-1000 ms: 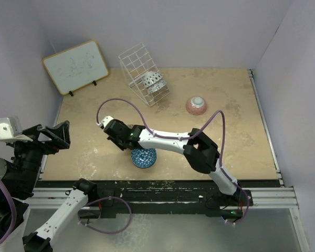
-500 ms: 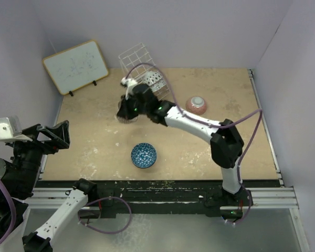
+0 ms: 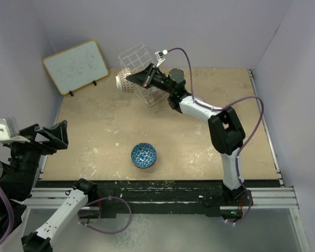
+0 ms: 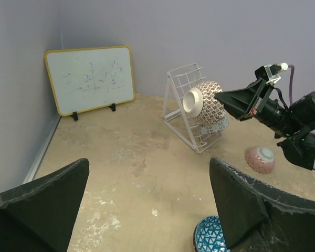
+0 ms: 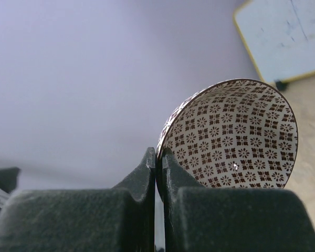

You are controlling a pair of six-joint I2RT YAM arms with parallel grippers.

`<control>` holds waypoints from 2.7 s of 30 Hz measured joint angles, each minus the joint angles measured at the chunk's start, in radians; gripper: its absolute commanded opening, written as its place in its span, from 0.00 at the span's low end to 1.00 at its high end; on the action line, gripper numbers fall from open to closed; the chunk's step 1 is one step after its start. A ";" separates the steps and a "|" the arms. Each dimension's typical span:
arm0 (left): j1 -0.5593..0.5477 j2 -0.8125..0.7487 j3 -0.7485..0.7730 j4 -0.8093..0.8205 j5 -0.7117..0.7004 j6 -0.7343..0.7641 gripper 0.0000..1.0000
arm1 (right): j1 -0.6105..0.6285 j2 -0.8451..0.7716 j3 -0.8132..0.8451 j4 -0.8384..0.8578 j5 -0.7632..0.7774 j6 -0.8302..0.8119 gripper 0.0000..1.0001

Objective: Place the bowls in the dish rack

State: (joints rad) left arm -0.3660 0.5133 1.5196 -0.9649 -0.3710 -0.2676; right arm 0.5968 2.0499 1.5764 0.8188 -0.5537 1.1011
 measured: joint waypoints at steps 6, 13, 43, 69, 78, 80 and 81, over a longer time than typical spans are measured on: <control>0.000 0.000 0.005 -0.002 -0.002 0.008 0.99 | -0.052 0.108 0.026 0.321 0.075 0.265 0.00; 0.000 0.000 0.017 -0.003 -0.005 0.026 0.99 | -0.098 0.121 -0.001 0.482 0.298 0.373 0.00; -0.142 -0.014 -0.013 -0.003 -0.118 0.042 0.99 | -0.086 0.394 0.049 0.492 0.729 0.621 0.00; -0.179 -0.027 -0.024 -0.003 -0.161 0.041 0.99 | -0.088 0.407 0.068 0.380 0.746 0.651 0.06; -0.179 -0.027 -0.024 -0.003 -0.161 0.041 0.99 | -0.089 0.403 0.067 0.344 0.746 0.662 0.30; -0.179 -0.027 -0.024 -0.003 -0.161 0.040 0.99 | -0.089 0.397 0.063 0.334 0.746 0.662 0.34; -0.179 -0.027 -0.024 -0.003 -0.161 0.040 0.99 | -0.089 0.389 0.055 0.325 0.747 0.662 0.35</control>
State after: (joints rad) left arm -0.5446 0.4866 1.4960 -0.9676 -0.5320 -0.2272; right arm 0.5083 2.4390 1.6318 1.1442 0.1932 1.7630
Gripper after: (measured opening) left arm 0.990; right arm 0.311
